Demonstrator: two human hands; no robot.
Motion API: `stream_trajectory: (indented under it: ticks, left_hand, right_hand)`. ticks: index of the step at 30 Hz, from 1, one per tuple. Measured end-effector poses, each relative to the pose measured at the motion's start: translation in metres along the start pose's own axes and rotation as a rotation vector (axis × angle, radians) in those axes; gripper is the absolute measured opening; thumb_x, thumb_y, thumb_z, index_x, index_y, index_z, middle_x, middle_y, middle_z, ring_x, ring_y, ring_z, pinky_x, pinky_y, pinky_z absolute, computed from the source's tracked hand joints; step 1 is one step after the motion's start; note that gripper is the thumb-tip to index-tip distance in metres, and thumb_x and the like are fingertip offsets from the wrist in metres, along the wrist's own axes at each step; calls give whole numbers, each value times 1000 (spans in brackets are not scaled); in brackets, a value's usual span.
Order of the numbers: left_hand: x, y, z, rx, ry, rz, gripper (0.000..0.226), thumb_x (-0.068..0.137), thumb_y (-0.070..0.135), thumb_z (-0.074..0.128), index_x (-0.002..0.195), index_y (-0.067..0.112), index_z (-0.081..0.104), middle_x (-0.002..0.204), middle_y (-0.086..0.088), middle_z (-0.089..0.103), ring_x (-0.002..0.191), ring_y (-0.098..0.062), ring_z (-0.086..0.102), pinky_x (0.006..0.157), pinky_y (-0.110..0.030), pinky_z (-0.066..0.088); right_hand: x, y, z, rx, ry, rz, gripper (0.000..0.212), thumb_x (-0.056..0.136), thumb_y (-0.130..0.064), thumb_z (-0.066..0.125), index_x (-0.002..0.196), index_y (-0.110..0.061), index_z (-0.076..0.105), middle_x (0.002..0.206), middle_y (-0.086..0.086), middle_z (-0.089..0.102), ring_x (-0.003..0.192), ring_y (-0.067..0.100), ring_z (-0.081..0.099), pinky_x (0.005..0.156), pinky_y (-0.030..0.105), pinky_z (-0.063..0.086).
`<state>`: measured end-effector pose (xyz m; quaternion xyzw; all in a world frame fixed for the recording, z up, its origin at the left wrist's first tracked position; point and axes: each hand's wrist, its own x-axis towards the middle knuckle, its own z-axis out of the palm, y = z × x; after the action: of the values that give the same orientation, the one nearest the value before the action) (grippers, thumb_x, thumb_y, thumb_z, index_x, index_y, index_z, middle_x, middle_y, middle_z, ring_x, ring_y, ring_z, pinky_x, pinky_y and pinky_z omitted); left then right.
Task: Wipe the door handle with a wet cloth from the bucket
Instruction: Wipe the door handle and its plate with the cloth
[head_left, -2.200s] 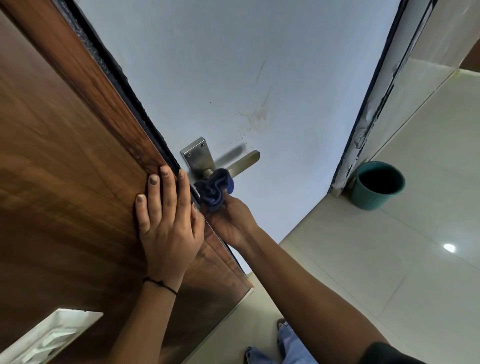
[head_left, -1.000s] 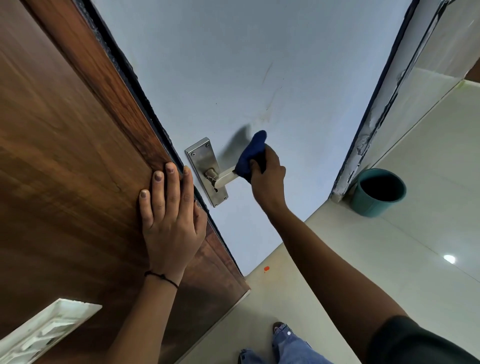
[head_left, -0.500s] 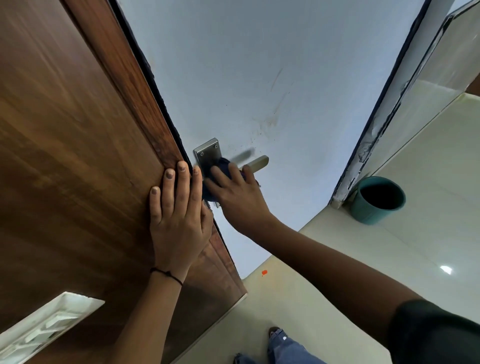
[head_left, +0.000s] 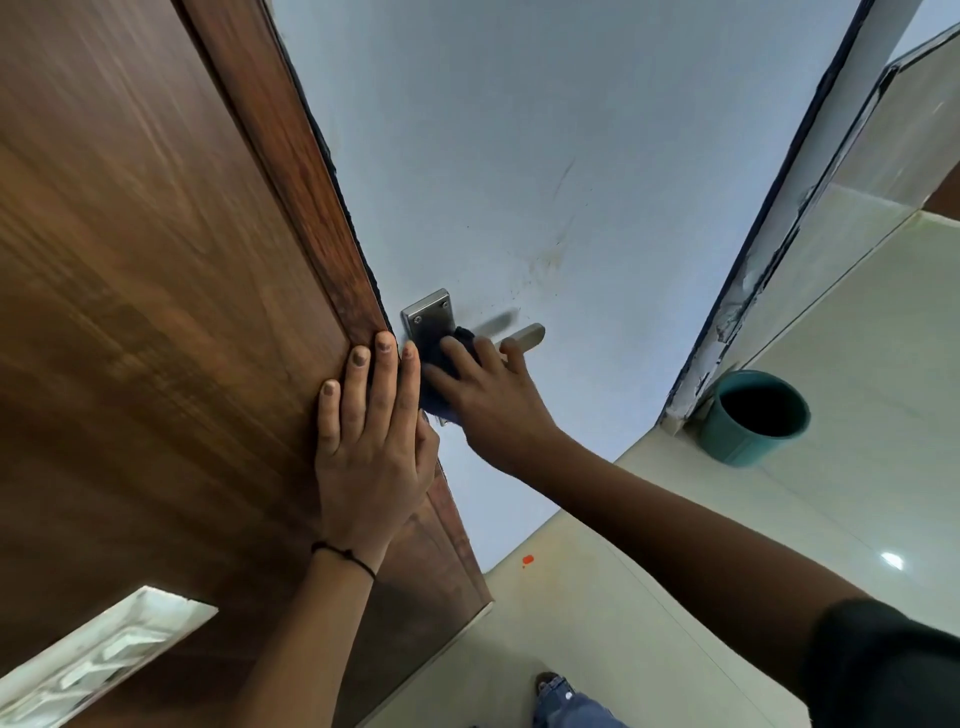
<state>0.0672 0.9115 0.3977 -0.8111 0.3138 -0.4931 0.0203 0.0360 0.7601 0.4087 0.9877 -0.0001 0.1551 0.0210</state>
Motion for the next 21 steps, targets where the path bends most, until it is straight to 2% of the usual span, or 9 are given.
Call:
stream_trajectory:
  ticks: [3,6,8,11,13,16,19,21]
  left_hand:
    - [0,-2,0,-5,-9,5,64,97,32,36,153,11,14,162,-12,8,151,-22,-8,122,-39,-4]
    - [1,-3,0,-8,-6,11,64,98,34,33,154,12,12,163,-7,-9,151,-22,-8,122,-39,-5]
    - [0,-5,0,-12,-6,8,64,97,33,34,153,12,12,163,-8,-8,151,-22,-8,122,-39,-5]
    - [0,-2,-1,-24,-3,7,65,96,32,37,153,12,14,160,-5,5,151,-21,-8,122,-39,-5]
    - [0,-1,-2,-25,-2,9,66,96,32,37,153,12,14,159,-6,13,151,-21,-9,122,-39,-4]
    - [0,-2,-1,-20,-4,15,66,96,32,38,154,12,13,159,-4,8,151,-21,-9,122,-39,-4]
    - [0,-2,-2,-28,5,5,66,95,30,39,153,12,14,158,-1,5,151,-21,-9,122,-39,-5]
    - [1,-1,-2,-43,6,4,66,95,30,39,153,12,15,158,0,6,151,-20,-9,122,-39,-5]
  right_hand:
    - [1,0,2,-75,-14,-21,56,79,-7,22,125,-20,51,134,9,51,108,34,51,93,47,37]
    - [1,12,5,-112,0,-64,58,79,-5,25,129,-23,48,135,7,50,109,33,51,91,46,37]
    - [-3,15,8,-87,61,-36,61,77,-5,26,129,-27,50,135,4,52,107,32,52,86,43,33]
    - [-8,7,16,-63,183,-16,55,83,-6,28,126,-25,55,132,5,56,104,32,53,80,41,33]
    - [-9,1,23,-113,196,-72,51,90,-4,24,126,-20,55,131,6,56,103,32,52,76,42,37]
    - [-6,5,32,-280,202,-197,51,98,-3,13,129,-14,53,133,7,52,102,31,44,72,40,35]
    - [-3,15,41,-428,219,-328,33,99,-6,33,120,-10,59,133,7,47,104,30,38,75,40,31]
    - [-2,16,44,-502,178,-411,27,91,-6,49,110,-12,67,132,5,50,107,29,38,78,40,29]
